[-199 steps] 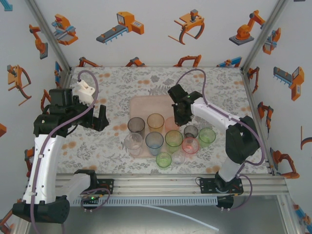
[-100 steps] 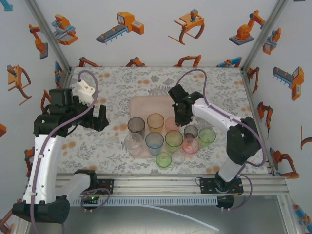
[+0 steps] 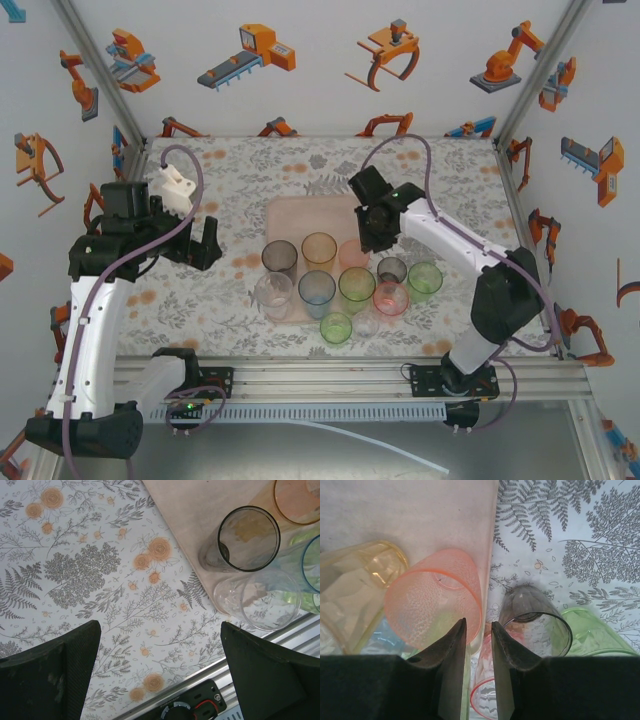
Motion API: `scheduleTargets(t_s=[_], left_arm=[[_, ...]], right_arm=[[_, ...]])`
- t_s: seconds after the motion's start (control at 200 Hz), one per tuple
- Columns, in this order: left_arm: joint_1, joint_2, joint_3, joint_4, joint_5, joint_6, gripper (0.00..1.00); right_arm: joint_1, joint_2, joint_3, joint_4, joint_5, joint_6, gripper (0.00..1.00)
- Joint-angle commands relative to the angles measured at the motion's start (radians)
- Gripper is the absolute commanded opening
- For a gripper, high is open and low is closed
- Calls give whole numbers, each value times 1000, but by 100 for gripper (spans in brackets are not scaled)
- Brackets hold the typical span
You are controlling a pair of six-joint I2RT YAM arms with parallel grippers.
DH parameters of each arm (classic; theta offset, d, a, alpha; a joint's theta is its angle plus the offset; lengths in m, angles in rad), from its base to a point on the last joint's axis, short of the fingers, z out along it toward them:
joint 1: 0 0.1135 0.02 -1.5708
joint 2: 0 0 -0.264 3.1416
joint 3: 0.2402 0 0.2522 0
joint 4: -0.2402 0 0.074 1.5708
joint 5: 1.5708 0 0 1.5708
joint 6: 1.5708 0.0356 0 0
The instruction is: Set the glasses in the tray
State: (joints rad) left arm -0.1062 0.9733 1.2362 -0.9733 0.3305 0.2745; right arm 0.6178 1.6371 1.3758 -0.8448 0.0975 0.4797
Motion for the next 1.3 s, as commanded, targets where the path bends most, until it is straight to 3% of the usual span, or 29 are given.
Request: scheduleTargets(t_s=[0.0,0.245,0.621,0.776,1.036,1.292], left_arm=[[-4,-22,13,-41,24,33,97],[-4,-33,76,-107,-27,76,100],[7,-123,23,-131,-53,62,97],[30,-149,-28,-104,-42,30,97],[41,-129,-31,-107,-23,11,97],[40,-70,7,-97,2,-4,97]], right_arm=[[5,-47,49,-47,33,-26,29],[-2,-160,58,-89,92,-4,31],[-49,-450,-132,-161,117,115,33],[-77,-556,-205,-198,106,167,40],[-100,-636,-288,-269,95,226,43],[-195,-621,-311,-258,99,214,45]])
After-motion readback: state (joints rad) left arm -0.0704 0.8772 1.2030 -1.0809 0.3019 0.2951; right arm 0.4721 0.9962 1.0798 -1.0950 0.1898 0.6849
